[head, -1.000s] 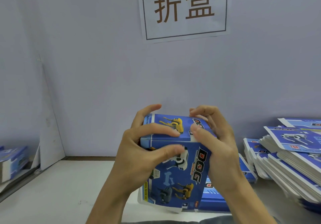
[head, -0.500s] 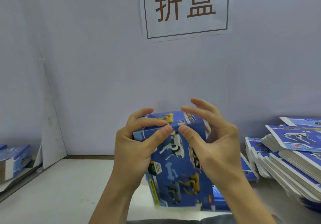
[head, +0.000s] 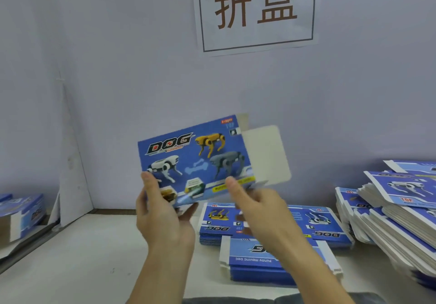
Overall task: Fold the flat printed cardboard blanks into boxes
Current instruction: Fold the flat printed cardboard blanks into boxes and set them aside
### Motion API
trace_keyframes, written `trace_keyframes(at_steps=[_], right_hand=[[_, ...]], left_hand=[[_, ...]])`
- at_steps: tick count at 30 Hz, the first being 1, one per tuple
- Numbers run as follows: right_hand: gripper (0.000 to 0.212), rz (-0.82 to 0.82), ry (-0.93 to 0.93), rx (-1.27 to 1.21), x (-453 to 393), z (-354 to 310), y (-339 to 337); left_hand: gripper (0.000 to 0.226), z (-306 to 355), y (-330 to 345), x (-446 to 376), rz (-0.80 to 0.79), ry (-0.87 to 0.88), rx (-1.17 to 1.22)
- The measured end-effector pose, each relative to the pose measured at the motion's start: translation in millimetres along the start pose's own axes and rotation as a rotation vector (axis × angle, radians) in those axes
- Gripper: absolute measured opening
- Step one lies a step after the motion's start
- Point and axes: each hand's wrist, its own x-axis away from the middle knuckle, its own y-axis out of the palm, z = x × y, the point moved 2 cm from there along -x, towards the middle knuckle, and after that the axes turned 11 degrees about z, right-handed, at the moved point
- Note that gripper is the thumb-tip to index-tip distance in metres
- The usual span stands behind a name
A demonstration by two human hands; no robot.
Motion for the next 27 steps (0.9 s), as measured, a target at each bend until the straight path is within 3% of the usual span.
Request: trace_keyframes(at_steps=[3,5,7,9,11,13,17,21,27], right_hand=[[0.1,0.069,0.167,-0.424,-8.6,4.4,-6.9],[0.093,0.232,0.152,-0.734,-14.8,10.3,-18.2],[0.089,0.396,0.067,-0.891,-19.8,18.2,-34.8],[0.091,0.457,0.004,-0.85,-22.0,21.0,-47.9],[0.092,0.401,-0.047,-0.673,-27.3,24.8,-58.1],[0.099,0.207,-0.119,-0.424,-27.8,26.1,-62.3],[0.098,-0.242,-0.152,-0.191,-19.2,27.4,-47.6],[0.089,-0.173,-0.168,-0.298,-19.3,36.1,-27.2],[0.041,0.004,-0.182,-0.421,-17.1,40.4,-7.6]], left_hand=[[0.049,-17.8,5.8,10.9,-0.267,-0.194,-0.101],[0.049,-27.7,5.8,19.8,-0.416,-0.327,-0.227],[0.06,-35.8,5.2,24.3,-0.466,-0.336,-0.366],[0.069,-35.8,5.2,22.8,-0.438,-0.194,-0.433],[0.064,-24.4,4.5,12.2,-0.394,0.075,-0.468],[0.064,-11.7,3.5,2.4,-0.454,0.261,-0.516],[0.05,-4.1,5.1,4.3,-0.703,0.28,-0.415],[0.042,-20.2,4.0,13.3,-0.649,0.383,-0.429],[0.055,-35.2,0.6,16.4,-0.545,0.457,-0.523]])
